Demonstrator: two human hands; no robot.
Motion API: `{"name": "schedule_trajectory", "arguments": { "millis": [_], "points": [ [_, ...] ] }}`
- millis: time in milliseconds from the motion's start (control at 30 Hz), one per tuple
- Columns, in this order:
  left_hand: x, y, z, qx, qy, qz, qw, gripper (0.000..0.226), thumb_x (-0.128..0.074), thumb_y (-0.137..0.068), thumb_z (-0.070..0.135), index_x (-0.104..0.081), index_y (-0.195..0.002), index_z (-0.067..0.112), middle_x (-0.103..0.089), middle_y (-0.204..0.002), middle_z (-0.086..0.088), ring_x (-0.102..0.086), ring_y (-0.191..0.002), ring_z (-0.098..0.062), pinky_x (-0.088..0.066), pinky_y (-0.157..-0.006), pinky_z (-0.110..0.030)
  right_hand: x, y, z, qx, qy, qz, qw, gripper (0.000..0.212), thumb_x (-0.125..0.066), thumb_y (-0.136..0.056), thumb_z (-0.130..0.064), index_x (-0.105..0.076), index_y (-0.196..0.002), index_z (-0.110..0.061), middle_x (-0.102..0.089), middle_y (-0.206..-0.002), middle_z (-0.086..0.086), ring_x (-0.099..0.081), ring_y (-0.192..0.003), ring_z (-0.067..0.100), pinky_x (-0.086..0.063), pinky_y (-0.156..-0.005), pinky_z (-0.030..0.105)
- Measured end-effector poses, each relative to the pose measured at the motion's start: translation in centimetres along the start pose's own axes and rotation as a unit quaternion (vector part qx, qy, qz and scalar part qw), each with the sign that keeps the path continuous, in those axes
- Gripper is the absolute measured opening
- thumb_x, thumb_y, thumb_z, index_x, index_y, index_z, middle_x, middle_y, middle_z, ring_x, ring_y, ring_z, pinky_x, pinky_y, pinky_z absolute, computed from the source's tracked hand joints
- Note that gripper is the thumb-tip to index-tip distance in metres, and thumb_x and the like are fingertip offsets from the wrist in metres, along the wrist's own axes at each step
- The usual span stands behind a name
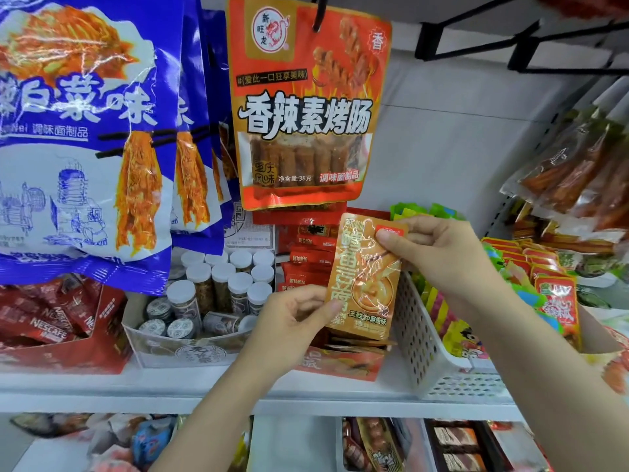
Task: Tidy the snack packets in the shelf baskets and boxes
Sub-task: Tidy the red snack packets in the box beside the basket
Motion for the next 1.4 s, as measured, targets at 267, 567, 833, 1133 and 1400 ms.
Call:
{"name": "schedule_trajectory", "arguments": {
  "millis": [267, 567, 833, 1133, 1400],
  "points": [
    [0.0, -0.5, 1.0, 0.098, 0.232, -0.042, 0.967, 0.055, -0.04, -0.089, 0.06, -0.075, -0.107, 0.022, -0.072, -0.114, -0.006, -0.067, -0.108, -0.017, -0.054, -0.084, -0.023, 0.1, -0.4, -0.2, -0.017, -0.133, -0.07, 0.989, 0.02, -0.069, -0.075, -0.02, -0.071, -0.092, -0.009, -0.076, -0.08, 0.006, -0.072, -0.071, 0.013, -0.057, -0.064, 0.02],
    [-2.8, -1.1, 2.7, 0.126, 0.406, -0.103, 0.899, 0.027, -0.08, -0.07, 0.022, -0.078, -0.094, 0.012, -0.071, -0.081, -0.004, -0.066, -0.067, -0.009, -0.054, -0.064, -0.022, 0.6, -0.7, -0.6, 0.005, -0.217, -0.09, 0.972, 0.03, -0.064, -0.082, -0.025, -0.068, -0.103, -0.004, -0.073, -0.104, 0.015, -0.07, -0.085, 0.015, -0.058, -0.071, 0.024],
    [-1.7, -1.2, 2.0, 0.019, 0.073, 0.094, 0.993, 0.025, -0.077, -0.063, 0.043, -0.076, -0.081, 0.027, -0.075, -0.083, 0.003, -0.069, -0.077, -0.009, -0.051, -0.068, -0.014, 2.8, -0.1, 0.3, -0.014, -0.071, -0.068, 0.995, 0.033, -0.07, -0.075, -0.03, -0.074, -0.098, -0.007, -0.076, -0.095, 0.012, -0.073, -0.093, 0.023, -0.06, -0.079, 0.033],
    [-2.0, -1.7, 2.4, 0.098, 0.275, -0.048, 0.955, 0.058, -0.057, -0.075, 0.07, -0.08, -0.087, 0.018, -0.076, -0.094, -0.004, -0.072, -0.088, -0.012, -0.057, -0.076, -0.024, 2.4, -0.3, 0.1, -0.028, -0.165, -0.084, 0.982, 0.017, -0.06, -0.086, -0.019, -0.072, -0.094, -0.01, -0.074, -0.09, 0.005, -0.07, -0.082, 0.015, -0.058, -0.075, 0.027],
    [-3.7, -1.2, 2.7, 0.167, 0.353, -0.174, 0.904, 0.027, -0.076, -0.076, 0.026, -0.078, -0.096, 0.009, -0.072, -0.078, -0.003, -0.067, -0.063, -0.01, -0.055, -0.061, -0.021, 0.2, -0.4, 0.7, -0.053, -0.247, -0.179, 0.951, 0.025, -0.055, -0.085, -0.013, -0.078, -0.091, -0.017, -0.075, -0.096, 0.005, -0.072, -0.092, 0.015, -0.058, -0.085, 0.034]
  ]
}}
Point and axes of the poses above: each hand's wrist, its own y-axis away from the middle knuckle, its own x-axis out of the back of the hand, z = x × y, the point moved 2 cm from there along -y, towards the middle knuckle
